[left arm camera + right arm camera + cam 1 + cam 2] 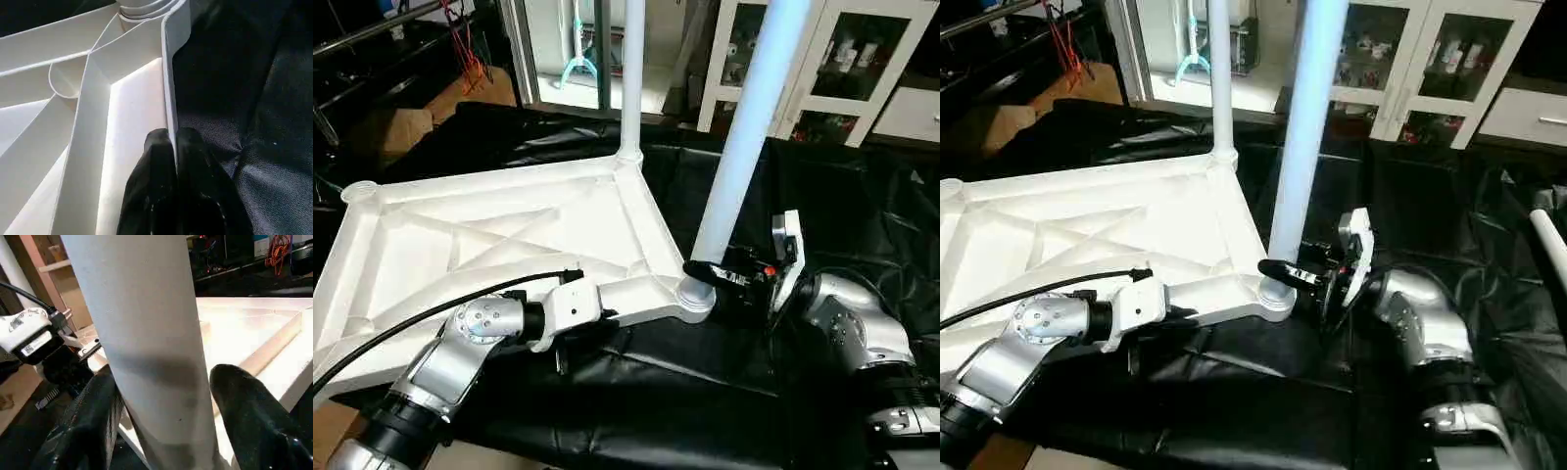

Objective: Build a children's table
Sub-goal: Rotate leg to tighten

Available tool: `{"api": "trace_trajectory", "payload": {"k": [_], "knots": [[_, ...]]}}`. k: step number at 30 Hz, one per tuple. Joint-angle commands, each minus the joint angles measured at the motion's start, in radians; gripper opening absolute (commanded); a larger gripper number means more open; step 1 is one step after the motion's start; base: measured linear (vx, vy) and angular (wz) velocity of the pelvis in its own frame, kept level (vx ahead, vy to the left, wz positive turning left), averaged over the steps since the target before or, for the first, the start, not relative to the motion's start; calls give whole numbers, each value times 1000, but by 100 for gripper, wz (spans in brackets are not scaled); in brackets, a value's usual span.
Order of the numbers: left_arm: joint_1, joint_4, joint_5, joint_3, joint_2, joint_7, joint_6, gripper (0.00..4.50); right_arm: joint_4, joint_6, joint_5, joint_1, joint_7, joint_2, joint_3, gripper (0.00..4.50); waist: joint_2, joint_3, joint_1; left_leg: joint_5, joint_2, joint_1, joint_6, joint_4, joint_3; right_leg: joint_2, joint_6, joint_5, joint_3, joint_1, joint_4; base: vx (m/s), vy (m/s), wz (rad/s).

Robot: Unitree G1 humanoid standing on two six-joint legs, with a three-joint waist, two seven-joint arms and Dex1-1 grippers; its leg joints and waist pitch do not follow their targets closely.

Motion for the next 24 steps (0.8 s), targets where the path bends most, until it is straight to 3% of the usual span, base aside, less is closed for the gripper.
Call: {"api": "trace_trajectory", "payload": {"k": [1,8,11,14,15,16,17,18,19,21,22,23,24], "knots": [[31,27,-6,-16,24,-40,-12,0,-48,33,34,7,2,-12,-26,260,-9,-54,2,-17,25,16,100,-56,-2,-63,-269,217,35,48,-61,0,0,0],[35,27,4,-15,29,-42,-10,0,-47,22,22,12,-19,2,-32,220,-9,-52,1,-32,25,17,89,-58,-2,-66,-263,188,36,46,-64,0,0,0],[32,30,24,-23,20,-17,2,0,18,-67,-57,-4,-152,30,-31,220,-8,-51,-3,-37,25,16,83,-59,-2,-66,-262,179,36,45,-64,0,0,0],[28,29,35,-32,6,-1,21,0,68,-112,-110,-18,-273,56,-35,211,-8,-46,-16,-80,24,16,53,-66,-4,-67,-259,103,38,44,-71,0,0,0],[9,34,84,-65,-44,66,111,0,151,-143,-164,-43,-600,140,-80,208,-4,-43,-21,-84,24,18,34,-68,-3,-67,-256,82,39,40,-73,0,0,0],[9,34,84,-65,-44,66,111,0,151,-143,-164,-43,-600,140,-80,208,-4,-38,-26,-93,24,17,19,-73,-4,-68,-252,53,40,39,-75,0,0,0],[-4,40,105,-71,-75,110,166,0,179,-148,-172,-50,-722,174,-103,200,-4,-37,-29,-113,22,19,4,-76,-6,-68,-248,14,40,40,-79,0,0,0],[-16,46,117,-71,-107,151,214,0,198,-150,-176,-54,-815,200,-120,200,-4,-33,-37,-184,23,29,-37,-80,-5,-69,-236,-87,44,34,-89,0,0,0],[-42,62,134,-67,-168,227,296,0,228,-151,-176,-59,-958,242,-149,198,-9,-31,-39,-225,22,34,-49,-83,-4,-69,-227,-144,46,32,-97,0,0,0],[-63,78,143,-58,-215,286,338,0,246,-154,-167,-62,-1028,270,-167,196,-10,-24,-41,-297,22,38,-56,-89,-6,-70,-203,-247,48,27,-109,0,0,0],[-100,111,142,-43,-300,371,387,0,271,-170,-147,-66,-1117,323,-194,196,-10,-25,-41,-312,22,41,-60,-89,-8,-71,-195,-270,48,28,-112,0,0,0],[-103,114,142,-42,-309,378,392,0,274,-172,-146,-66,-1124,329,-196,196,-10,-24,-43,-325,22,44,-63,-89,-8,-72,-189,-288,50,25,-115,0,0,0],[-140,139,138,-57,-386,403,405,0,292,-224,-163,-73,-1156,384,-183,196,-12,-24,-41,-381,21,54,-69,-91,-11,-71,-164,-354,49,14,-126,0,0,0]]}}
